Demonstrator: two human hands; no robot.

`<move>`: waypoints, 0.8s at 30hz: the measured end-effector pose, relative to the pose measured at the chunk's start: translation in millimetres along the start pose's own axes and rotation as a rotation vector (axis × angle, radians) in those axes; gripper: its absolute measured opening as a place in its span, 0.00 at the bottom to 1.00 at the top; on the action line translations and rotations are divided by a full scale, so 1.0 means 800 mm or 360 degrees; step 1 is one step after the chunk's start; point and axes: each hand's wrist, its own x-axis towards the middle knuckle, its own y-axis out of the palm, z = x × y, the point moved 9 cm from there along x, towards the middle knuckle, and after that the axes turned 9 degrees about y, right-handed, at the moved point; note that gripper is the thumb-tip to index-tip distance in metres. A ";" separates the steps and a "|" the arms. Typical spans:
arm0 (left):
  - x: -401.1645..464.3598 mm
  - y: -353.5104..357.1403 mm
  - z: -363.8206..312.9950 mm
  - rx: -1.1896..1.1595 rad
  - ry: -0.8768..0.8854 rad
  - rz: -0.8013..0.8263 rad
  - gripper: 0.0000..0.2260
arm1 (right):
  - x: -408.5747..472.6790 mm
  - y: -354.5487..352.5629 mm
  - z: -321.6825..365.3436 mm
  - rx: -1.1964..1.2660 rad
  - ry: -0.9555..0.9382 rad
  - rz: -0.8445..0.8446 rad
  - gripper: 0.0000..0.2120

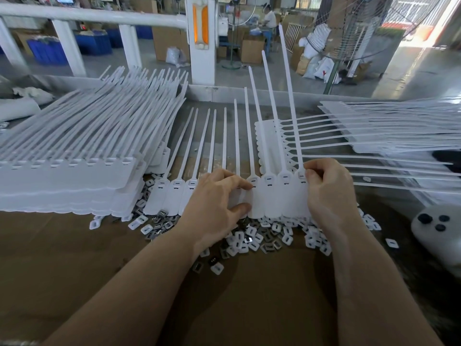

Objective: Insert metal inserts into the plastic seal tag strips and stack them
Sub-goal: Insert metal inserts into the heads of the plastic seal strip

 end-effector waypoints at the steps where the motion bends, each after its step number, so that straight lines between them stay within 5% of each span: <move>1: 0.000 0.000 0.000 0.0001 -0.0002 0.0000 0.15 | 0.000 0.001 0.000 0.0000 0.0003 0.0003 0.08; 24: 0.000 0.000 -0.008 0.0034 0.0082 0.0035 0.09 | 0.006 0.016 -0.026 -0.0168 0.0160 0.0113 0.09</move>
